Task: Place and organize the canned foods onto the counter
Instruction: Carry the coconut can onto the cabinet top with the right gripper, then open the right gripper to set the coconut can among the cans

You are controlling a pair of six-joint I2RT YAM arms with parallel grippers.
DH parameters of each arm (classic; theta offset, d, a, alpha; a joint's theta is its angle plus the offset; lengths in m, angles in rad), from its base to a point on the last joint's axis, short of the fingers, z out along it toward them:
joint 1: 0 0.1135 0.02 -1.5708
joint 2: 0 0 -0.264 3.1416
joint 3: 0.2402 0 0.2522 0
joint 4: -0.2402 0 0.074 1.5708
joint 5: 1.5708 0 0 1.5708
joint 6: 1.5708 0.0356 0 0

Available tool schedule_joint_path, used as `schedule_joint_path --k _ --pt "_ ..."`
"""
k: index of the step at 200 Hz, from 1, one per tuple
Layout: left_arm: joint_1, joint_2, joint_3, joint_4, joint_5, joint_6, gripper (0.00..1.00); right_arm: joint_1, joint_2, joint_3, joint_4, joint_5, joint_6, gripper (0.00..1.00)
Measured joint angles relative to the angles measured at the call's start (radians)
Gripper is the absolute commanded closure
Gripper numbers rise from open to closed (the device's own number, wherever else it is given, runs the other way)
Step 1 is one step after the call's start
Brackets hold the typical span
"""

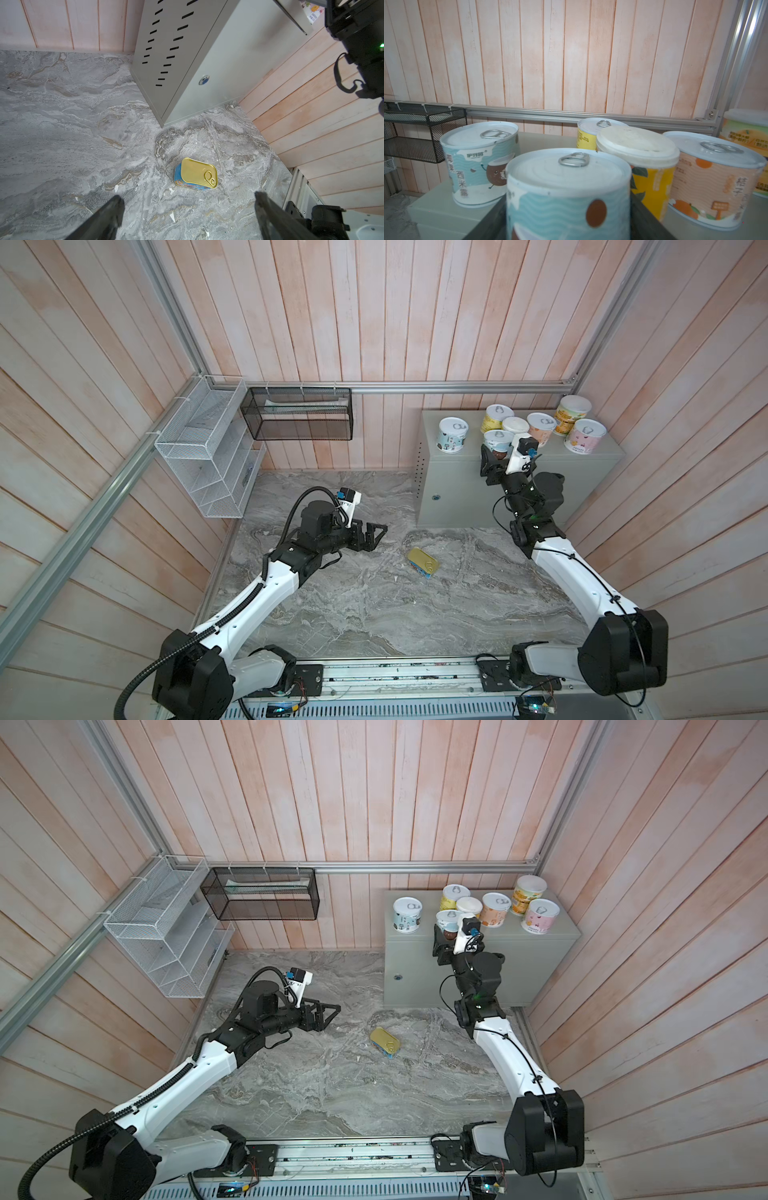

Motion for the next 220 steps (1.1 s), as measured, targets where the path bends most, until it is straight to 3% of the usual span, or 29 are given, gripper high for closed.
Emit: schedule_joint_path --k 128,220 --pt "-0.022 0.026 0.0 -0.002 -0.006 -0.001 0.0 -0.063 0.139 0.1 0.046 0.004 -0.011 0.31" --pt "-0.037 0.054 0.0 -0.003 -0.006 -0.008 0.0 -0.074 0.171 0.16 0.039 -0.026 0.01 0.09"
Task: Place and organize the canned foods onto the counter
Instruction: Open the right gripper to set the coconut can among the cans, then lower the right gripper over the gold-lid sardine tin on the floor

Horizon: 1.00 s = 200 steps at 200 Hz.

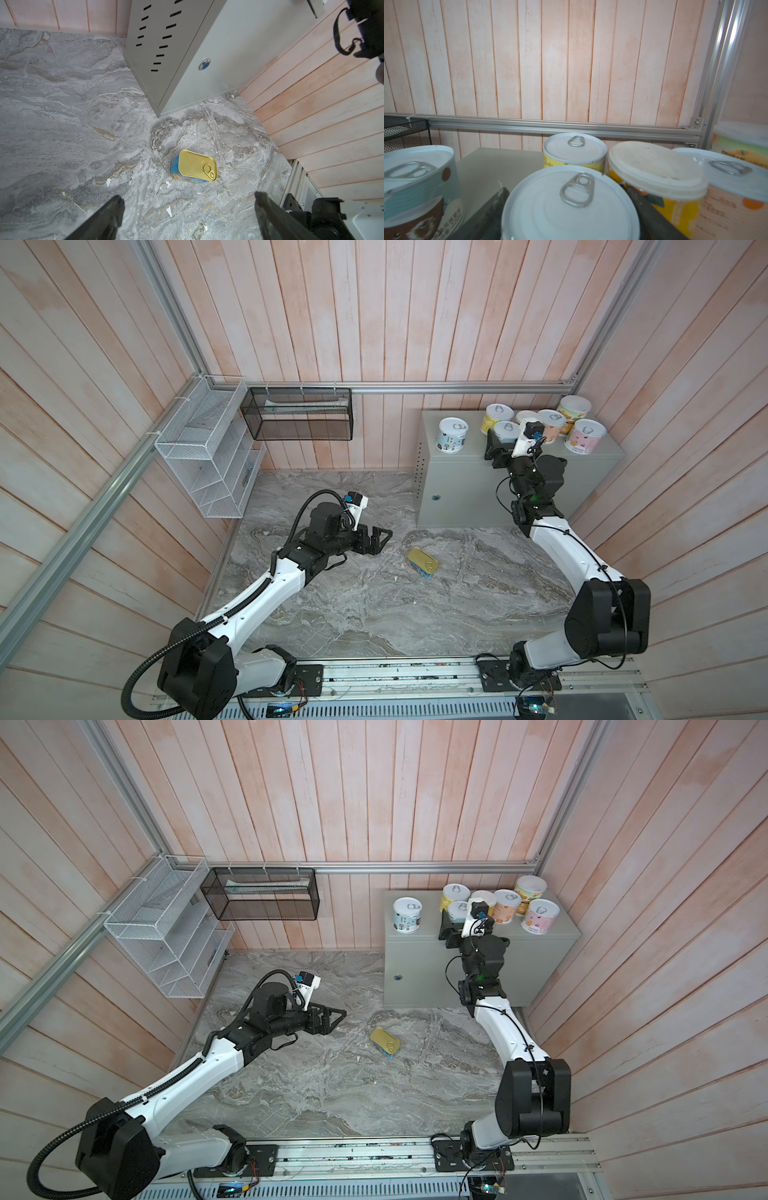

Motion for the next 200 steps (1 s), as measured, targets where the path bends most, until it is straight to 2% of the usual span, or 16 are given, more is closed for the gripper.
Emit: schedule_joint_path --k 78,158,200 --pt "-0.018 0.024 0.012 -0.02 -0.023 0.001 0.0 -0.004 -0.066 -0.016 -0.047 -0.05 0.017 0.05" --pt "-0.04 0.077 0.029 -0.044 -0.071 0.019 0.0 -0.005 -0.304 -0.101 -0.145 -0.083 0.054 0.03" --pt "-0.101 0.162 0.064 -0.062 -0.084 0.062 0.0 -0.005 -0.437 -0.225 -0.24 -0.079 0.112 0.03"
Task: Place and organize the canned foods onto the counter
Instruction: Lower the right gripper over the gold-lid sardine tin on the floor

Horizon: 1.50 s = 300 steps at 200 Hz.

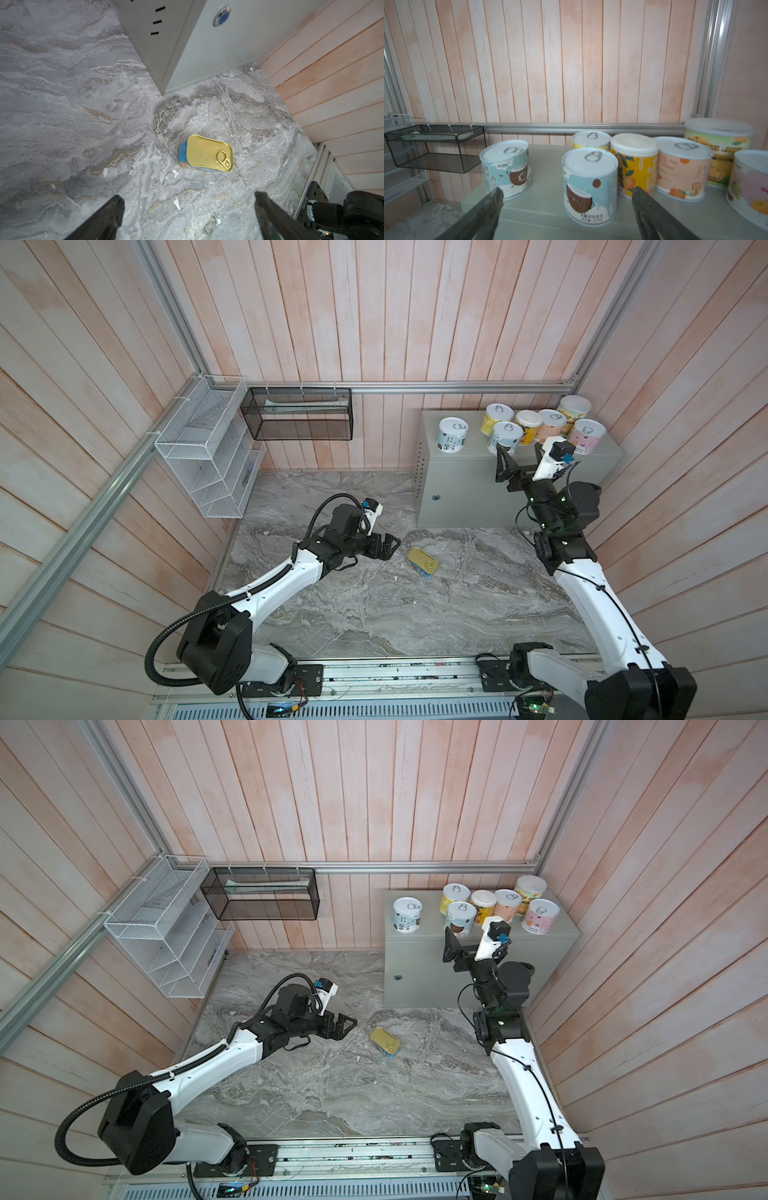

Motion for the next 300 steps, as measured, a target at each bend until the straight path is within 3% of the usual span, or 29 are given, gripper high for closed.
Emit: schedule_joint_path --k 48,112,145,183,198,223,300 --pt "-0.049 0.076 0.052 -0.024 0.016 0.119 0.0 -0.001 -0.175 -0.119 -0.15 -0.028 0.068 0.04" --pt "-0.057 0.135 0.046 0.013 0.034 0.228 0.0 0.006 -0.265 -0.182 -0.369 -0.146 0.134 0.05" --pt "-0.058 0.146 0.046 0.023 0.007 0.22 0.0 0.113 -0.251 -0.265 -0.447 -0.121 0.148 0.05" --pt "-0.058 0.059 -0.001 0.048 -0.044 0.172 0.0 0.392 -0.148 -0.266 -0.561 0.013 0.104 0.06" --pt "-0.058 -0.008 -0.026 0.052 -0.064 0.151 0.0 0.453 -0.102 -0.246 -0.622 0.039 0.083 0.08" --pt "-0.057 -0.099 -0.034 0.055 -0.09 0.129 0.0 0.476 -0.004 -0.17 -0.723 0.051 0.052 0.18" --pt "-0.045 -0.179 -0.061 0.053 -0.116 0.102 0.0 0.511 0.336 0.012 -0.901 -0.023 -0.049 0.2"
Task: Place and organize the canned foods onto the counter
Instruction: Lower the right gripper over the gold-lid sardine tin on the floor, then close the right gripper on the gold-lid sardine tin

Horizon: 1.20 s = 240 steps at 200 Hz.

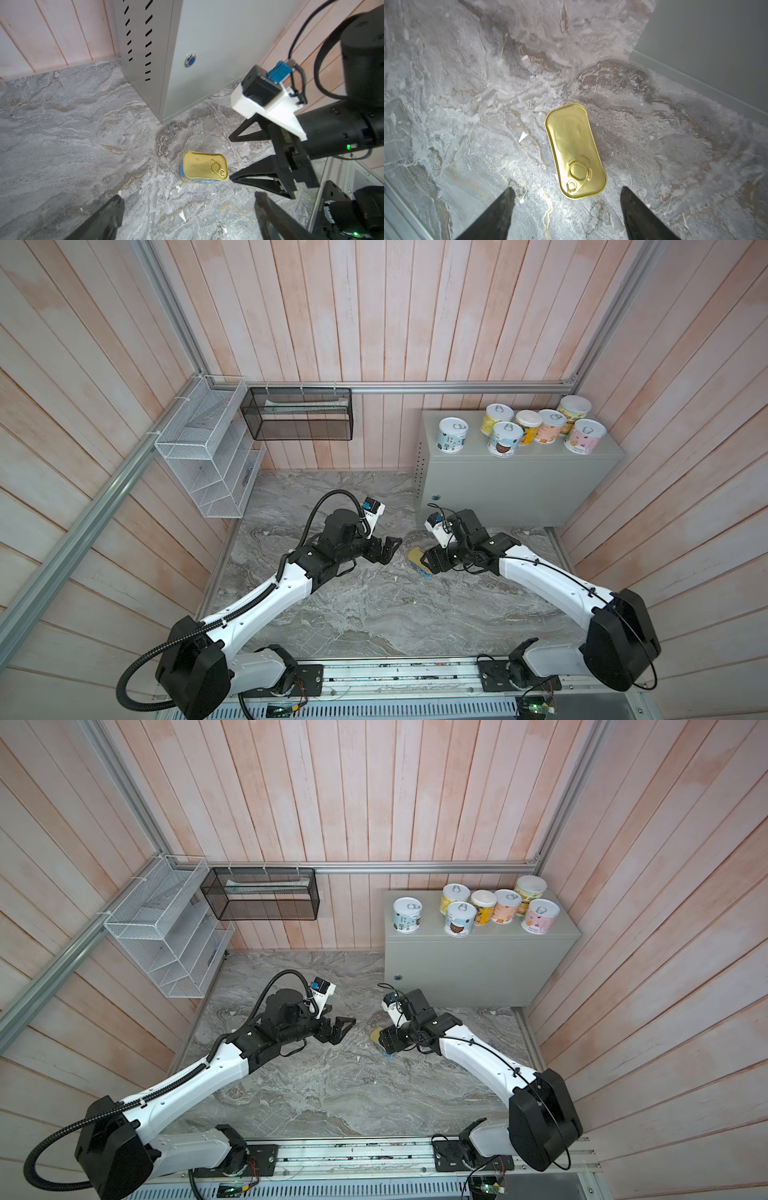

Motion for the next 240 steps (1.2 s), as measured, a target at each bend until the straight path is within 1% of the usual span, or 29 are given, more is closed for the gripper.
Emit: schedule_joint_path --k 31,73,91,109,138,186,203,240 --pt "0.002 -0.018 -0.028 -0.004 -0.004 -0.007 0.0 0.005 0.09 0.073 -0.047 -0.019 -0.046 0.2" --pt "0.006 -0.039 -0.04 -0.011 -0.008 -0.007 0.0 0.021 0.204 0.155 -0.086 -0.01 -0.095 0.2" --pt "0.009 -0.048 -0.04 -0.011 -0.011 -0.007 0.0 0.027 0.248 0.175 -0.106 -0.002 -0.107 0.21" --pt "0.013 -0.054 -0.042 -0.012 -0.015 -0.007 0.0 0.032 0.284 0.186 -0.118 0.006 -0.119 0.25" --pt "0.02 -0.055 -0.045 -0.018 -0.023 -0.007 0.0 0.035 0.299 0.201 -0.119 0.033 -0.125 0.28" --pt "0.027 -0.053 -0.045 -0.023 -0.025 -0.007 0.0 0.049 0.335 0.204 -0.125 0.078 -0.126 0.29" --pt "0.029 -0.052 -0.047 -0.022 -0.025 -0.007 0.0 0.053 0.34 0.204 -0.125 0.087 -0.128 0.36" --pt "0.031 -0.042 -0.051 -0.023 -0.025 -0.007 0.0 0.054 0.34 0.204 -0.123 0.101 -0.134 0.43"
